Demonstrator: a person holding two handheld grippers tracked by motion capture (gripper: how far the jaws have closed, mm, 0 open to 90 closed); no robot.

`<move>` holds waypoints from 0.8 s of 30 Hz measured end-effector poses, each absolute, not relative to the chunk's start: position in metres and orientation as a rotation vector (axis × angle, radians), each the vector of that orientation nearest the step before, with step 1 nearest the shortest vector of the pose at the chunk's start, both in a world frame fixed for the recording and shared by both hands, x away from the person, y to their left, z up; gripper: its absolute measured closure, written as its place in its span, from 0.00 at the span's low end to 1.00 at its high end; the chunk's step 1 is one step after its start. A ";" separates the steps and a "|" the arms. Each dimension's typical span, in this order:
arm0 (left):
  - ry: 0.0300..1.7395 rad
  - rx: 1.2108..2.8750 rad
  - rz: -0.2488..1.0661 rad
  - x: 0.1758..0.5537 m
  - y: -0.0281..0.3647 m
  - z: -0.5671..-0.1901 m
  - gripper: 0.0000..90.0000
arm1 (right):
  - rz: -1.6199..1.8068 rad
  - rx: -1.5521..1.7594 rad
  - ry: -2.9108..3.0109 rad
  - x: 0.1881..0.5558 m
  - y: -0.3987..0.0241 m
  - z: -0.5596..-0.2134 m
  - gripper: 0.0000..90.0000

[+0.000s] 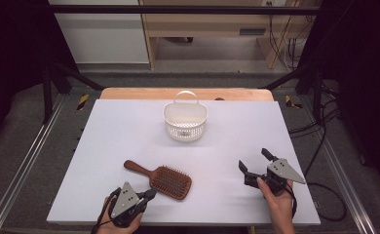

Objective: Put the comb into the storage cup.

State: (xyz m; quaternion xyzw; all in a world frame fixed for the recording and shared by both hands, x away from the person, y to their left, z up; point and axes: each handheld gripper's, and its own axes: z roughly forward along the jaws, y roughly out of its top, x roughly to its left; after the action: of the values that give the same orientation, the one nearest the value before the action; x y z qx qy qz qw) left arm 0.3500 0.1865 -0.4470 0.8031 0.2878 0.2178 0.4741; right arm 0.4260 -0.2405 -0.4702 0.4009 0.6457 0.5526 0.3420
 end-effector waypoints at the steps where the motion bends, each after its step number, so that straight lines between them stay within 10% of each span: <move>1: 0.677 1.994 0.526 0.350 0.179 -0.447 1.00 | 1.434 1.043 1.682 0.426 -0.240 -0.471 0.06; 24: 0.573 2.293 0.457 0.363 0.122 -0.475 1.00 | 1.447 1.033 1.685 0.427 -0.239 -0.470 0.06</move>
State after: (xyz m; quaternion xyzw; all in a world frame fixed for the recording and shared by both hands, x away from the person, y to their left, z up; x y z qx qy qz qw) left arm 0.3627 0.1218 -0.4746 0.8891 0.2222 0.1772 0.3587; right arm 0.4267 -0.2394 -0.4697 0.3969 0.6470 0.5558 0.3391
